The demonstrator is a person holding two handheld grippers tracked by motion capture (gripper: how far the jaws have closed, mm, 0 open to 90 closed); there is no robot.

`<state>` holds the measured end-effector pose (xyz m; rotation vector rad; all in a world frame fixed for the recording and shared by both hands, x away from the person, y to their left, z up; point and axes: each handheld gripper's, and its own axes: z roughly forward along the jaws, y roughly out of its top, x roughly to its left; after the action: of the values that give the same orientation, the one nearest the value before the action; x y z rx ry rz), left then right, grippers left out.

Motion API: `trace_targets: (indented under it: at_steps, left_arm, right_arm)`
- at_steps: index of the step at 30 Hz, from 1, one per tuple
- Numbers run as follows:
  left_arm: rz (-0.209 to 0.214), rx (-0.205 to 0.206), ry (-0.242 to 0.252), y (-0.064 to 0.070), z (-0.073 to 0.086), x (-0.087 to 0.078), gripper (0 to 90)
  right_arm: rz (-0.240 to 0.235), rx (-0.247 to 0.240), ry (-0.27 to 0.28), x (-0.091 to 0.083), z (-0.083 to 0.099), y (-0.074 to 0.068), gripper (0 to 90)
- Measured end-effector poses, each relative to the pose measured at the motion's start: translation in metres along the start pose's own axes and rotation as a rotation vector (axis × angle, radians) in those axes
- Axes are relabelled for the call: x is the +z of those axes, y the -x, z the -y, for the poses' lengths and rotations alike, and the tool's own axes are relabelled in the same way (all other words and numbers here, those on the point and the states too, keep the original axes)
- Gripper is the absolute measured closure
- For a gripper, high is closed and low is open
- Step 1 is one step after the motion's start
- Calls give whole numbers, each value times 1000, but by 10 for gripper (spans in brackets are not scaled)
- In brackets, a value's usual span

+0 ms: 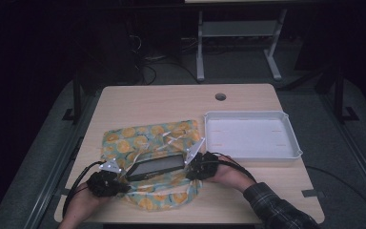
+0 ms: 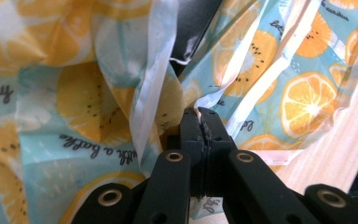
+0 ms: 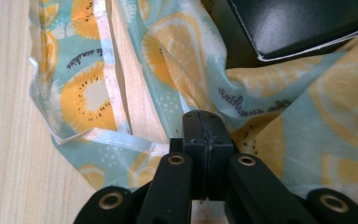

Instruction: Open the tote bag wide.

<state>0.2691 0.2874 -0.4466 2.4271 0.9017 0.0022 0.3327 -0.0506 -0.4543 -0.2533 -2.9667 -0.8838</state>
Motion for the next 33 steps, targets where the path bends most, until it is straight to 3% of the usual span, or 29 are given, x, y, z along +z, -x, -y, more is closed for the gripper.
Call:
trace_targets:
  at_steps: [7,10,13,16,18,21,26,30,33]
  left_arm:
    - [-12,6,8,2,2,-4,821]
    - [-26,-15,40,3,4,-11,698]
    - [-26,-17,60,7,6,-23,632]
    - [-32,-11,83,13,8,-36,541]
    - [-40,1,94,16,8,-45,530]
    - [-70,5,149,18,2,-63,520]
    - [-118,0,194,13,-10,-75,508]
    - [-149,7,213,6,-24,-77,505]
    - [-154,7,219,2,-33,-73,506]
  right_arm:
    - [-14,14,8,-4,1,-1,811]
    - [-13,41,41,-16,2,-2,720]
    - [-13,54,61,-23,4,-2,682]
    - [18,65,91,-38,8,-5,624]
    - [22,69,105,-42,9,-6,611]
    - [69,67,145,-57,8,-9,583]
    - [117,57,185,-71,-3,-5,572]
    - [128,83,211,-74,-12,1,584]
    - [131,55,222,-72,-24,9,604]
